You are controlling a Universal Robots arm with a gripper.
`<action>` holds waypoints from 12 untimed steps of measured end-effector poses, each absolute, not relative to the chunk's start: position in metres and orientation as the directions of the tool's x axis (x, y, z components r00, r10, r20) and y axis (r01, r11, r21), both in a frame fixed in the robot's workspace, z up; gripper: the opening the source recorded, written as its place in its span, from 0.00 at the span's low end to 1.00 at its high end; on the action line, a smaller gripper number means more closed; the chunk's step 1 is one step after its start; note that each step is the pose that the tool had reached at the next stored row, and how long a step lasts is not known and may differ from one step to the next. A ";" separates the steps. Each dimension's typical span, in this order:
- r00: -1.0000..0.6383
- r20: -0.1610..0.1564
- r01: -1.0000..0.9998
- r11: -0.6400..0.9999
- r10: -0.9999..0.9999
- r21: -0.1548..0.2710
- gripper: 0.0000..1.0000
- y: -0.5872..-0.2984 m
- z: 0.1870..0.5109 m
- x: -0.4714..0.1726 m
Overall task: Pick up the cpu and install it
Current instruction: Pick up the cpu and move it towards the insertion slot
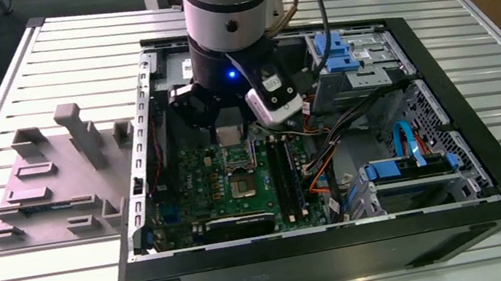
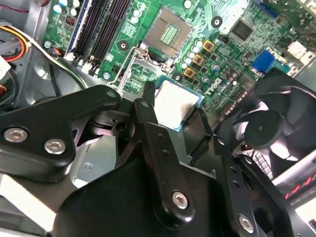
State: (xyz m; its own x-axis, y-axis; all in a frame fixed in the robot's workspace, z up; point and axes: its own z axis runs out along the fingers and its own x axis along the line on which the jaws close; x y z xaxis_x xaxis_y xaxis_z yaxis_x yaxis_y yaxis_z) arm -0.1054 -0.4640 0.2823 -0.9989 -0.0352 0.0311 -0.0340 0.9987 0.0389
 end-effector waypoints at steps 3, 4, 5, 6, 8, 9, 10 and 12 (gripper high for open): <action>-0.999 0.031 -0.034 0.999 -0.035 0.039 0.47 -0.466 0.279 -0.105; -0.999 0.031 -0.034 0.999 -0.035 0.039 0.47 -0.466 0.278 -0.105; -0.999 0.031 -0.034 0.999 -0.035 0.039 0.47 -0.467 0.277 -0.105; -0.999 0.032 -0.034 0.999 -0.035 0.039 0.47 -0.467 0.276 -0.104; -0.999 0.033 -0.034 0.999 -0.035 0.039 0.47 -0.468 0.274 -0.102; -0.999 0.033 -0.034 0.999 -0.035 0.039 0.47 -0.469 0.273 -0.102; -0.999 0.033 -0.034 0.999 -0.035 0.039 0.47 -0.470 0.272 -0.101; -0.999 0.033 -0.034 0.999 -0.035 0.039 0.47 -0.471 0.270 -0.100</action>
State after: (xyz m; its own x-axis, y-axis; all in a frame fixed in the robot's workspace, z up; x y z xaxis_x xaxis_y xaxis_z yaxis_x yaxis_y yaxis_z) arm -0.1004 -0.4708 0.2700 -0.9988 -0.0352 0.0333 -0.0339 0.9987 0.0393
